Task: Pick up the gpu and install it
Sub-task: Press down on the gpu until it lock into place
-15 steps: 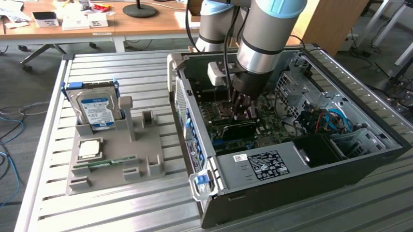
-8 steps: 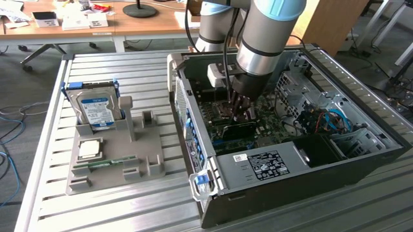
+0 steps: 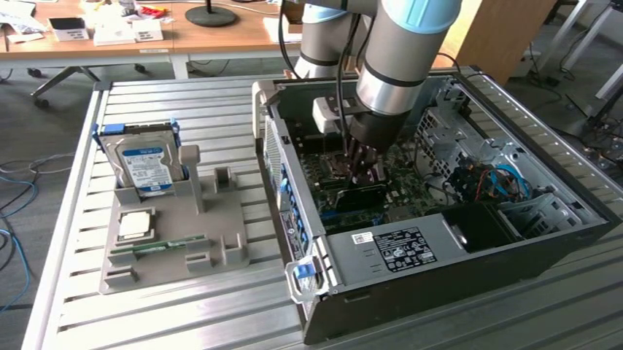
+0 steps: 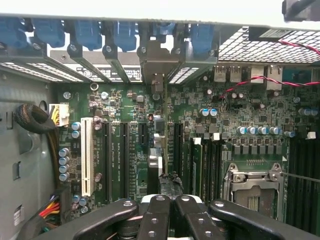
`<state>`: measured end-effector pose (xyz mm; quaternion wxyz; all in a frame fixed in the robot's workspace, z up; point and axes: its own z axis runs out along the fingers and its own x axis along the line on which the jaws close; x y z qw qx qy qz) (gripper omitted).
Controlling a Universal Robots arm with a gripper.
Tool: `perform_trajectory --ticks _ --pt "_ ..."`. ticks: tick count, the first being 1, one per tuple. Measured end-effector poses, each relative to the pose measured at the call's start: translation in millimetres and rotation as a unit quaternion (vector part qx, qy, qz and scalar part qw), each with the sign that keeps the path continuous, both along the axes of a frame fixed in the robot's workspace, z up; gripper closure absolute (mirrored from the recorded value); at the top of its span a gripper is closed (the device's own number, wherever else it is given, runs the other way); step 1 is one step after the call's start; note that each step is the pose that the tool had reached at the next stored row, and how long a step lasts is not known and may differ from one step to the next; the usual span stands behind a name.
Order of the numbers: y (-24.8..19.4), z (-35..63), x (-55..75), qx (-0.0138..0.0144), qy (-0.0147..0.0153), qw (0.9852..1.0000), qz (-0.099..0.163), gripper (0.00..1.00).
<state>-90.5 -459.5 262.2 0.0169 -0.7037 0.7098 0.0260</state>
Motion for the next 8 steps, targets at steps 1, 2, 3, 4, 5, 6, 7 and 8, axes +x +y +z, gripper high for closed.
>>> perform_trajectory --ticks 1,2,3,4,5,6,7,8 --pt "0.1 -0.7 -0.2 0.0001 -0.0001 1.0000 0.000 0.89" --pt "0.0 -0.9 -0.8 -0.0001 0.0000 1.0000 0.000 0.89" --pt "0.0 -0.9 -0.9 0.0000 0.0001 1.0000 0.000 0.89" --pt "0.0 -0.9 -0.9 0.0000 0.0001 1.0000 0.000 0.89" --pt "0.0 -0.9 -0.9 0.0000 0.0001 1.0000 0.000 0.89" --pt "0.0 -1.0 -0.9 0.0000 0.0000 1.0000 0.000 0.89" --pt "-0.1 -1.2 -1.1 -0.0001 0.0000 1.0000 0.000 0.89" --pt "-0.1 -1.3 -1.2 -0.0001 0.0000 1.0000 0.000 0.89"
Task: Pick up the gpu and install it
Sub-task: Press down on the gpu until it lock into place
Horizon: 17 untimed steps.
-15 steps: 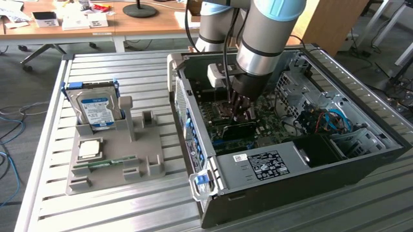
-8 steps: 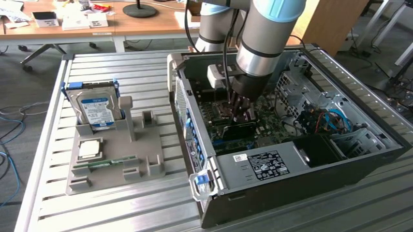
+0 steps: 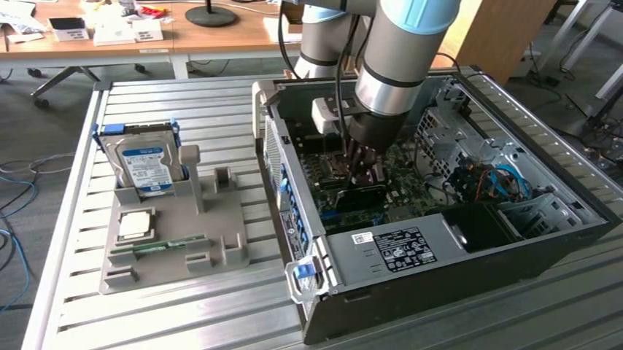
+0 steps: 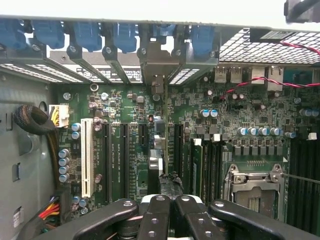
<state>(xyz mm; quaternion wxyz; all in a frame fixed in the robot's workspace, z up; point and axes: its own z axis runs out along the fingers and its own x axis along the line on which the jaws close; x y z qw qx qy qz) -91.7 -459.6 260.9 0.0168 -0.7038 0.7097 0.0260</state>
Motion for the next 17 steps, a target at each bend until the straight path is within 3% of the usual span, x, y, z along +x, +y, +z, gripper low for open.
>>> perform_trajectory --ticks 17 --pt "0.2 0.4 -0.2 0.0009 -0.0003 1.0000 0.000 0.89"
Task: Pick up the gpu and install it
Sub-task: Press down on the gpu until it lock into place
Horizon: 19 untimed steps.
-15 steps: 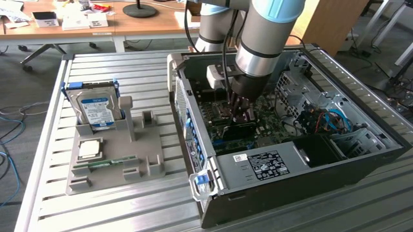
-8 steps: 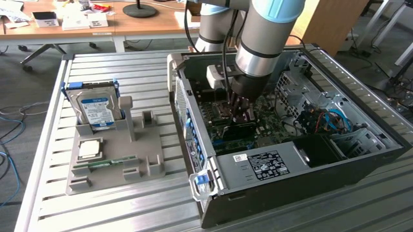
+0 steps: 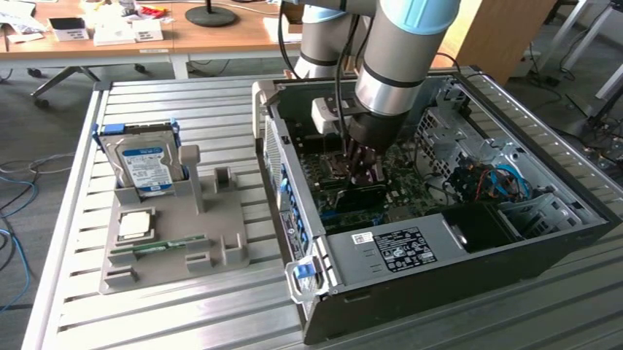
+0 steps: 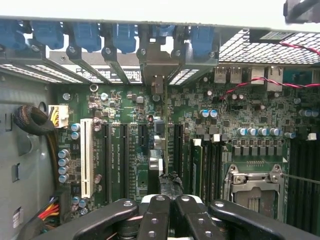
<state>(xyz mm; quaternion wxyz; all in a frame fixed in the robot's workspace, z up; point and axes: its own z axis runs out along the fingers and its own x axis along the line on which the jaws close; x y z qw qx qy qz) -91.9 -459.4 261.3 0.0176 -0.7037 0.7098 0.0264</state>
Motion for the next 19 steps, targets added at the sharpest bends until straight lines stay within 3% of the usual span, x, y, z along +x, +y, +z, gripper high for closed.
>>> perform_trajectory --ticks 19 --pt "-0.1 55.5 0.0 -0.0006 0.0002 1.0000 0.000 0.89"
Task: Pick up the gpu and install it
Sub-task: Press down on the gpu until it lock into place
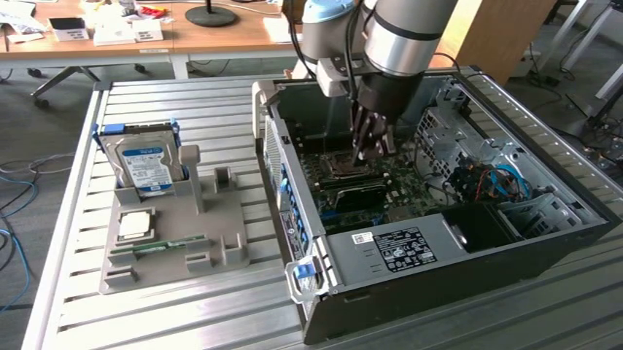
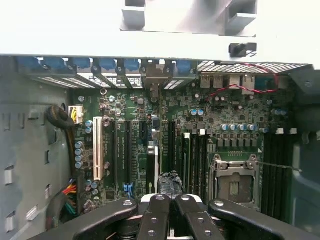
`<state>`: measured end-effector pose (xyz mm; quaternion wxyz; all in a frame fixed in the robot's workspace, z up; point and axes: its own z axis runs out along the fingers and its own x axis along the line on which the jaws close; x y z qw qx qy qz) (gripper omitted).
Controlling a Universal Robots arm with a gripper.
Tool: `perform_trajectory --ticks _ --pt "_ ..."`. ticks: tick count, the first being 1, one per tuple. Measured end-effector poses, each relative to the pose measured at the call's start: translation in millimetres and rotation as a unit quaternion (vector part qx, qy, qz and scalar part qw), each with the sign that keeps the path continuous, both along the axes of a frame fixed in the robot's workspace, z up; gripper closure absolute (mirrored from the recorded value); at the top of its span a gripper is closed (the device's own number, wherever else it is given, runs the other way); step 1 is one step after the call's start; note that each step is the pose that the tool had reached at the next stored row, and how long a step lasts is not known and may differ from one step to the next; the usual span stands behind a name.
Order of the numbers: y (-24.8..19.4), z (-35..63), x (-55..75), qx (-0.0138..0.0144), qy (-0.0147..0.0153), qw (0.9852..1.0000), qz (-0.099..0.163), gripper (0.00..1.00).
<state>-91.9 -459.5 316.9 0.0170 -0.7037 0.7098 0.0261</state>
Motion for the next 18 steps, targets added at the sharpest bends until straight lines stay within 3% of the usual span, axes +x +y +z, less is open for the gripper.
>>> perform_trajectory --ticks 6,18 --pt "0.0 10.0 0.0 0.0000 0.0000 1.0000 0.000 0.89" --pt "0.0 10.3 0.0 0.0000 0.0000 1.0000 0.000 0.89"
